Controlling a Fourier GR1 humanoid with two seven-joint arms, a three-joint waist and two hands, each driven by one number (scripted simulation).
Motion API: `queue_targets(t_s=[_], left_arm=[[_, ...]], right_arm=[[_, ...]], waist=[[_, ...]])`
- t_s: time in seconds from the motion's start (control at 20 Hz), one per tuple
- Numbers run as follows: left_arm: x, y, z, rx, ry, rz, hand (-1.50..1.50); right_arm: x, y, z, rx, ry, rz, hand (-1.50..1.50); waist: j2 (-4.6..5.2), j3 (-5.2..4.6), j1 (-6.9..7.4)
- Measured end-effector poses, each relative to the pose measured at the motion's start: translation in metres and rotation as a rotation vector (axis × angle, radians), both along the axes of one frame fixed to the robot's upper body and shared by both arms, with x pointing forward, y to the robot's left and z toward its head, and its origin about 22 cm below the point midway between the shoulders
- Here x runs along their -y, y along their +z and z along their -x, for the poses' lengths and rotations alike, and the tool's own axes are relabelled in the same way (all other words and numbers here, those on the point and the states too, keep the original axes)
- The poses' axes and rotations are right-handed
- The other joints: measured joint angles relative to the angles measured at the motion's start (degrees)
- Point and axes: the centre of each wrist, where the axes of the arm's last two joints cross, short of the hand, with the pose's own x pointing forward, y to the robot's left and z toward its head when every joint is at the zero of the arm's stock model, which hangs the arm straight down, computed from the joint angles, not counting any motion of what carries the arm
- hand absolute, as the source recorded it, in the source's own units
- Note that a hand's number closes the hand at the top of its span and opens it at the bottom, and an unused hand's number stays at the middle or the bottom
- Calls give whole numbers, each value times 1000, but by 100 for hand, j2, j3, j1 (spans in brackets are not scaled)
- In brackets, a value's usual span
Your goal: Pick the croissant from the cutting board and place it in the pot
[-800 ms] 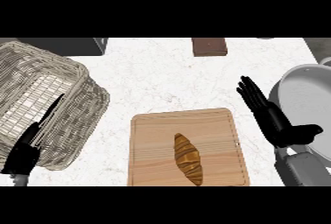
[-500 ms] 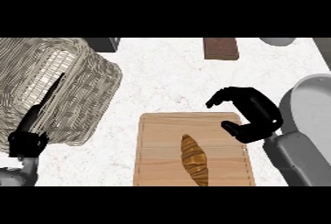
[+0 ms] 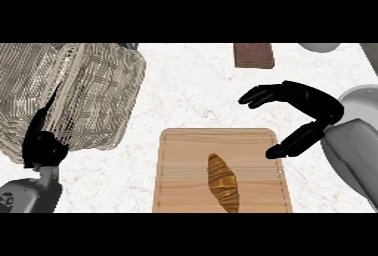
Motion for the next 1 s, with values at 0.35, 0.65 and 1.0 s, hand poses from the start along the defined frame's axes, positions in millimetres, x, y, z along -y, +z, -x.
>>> queue_targets(t_s=[0.35, 0.65, 1.0], left_arm=[[1, 1, -2, -30, 41, 40, 0], [1, -1, -2, -41, 57, 43, 0], [-4, -5, -1, -35, 65, 61, 0]], right_arm=[[4, 1, -5, 215, 51, 224, -150], [-16, 1, -5, 342, 156, 434, -150], [-45, -9, 6, 378, 233, 556, -150]], waist=[[-57, -6, -101], [-102, -20, -182], [-156, -13, -274]])
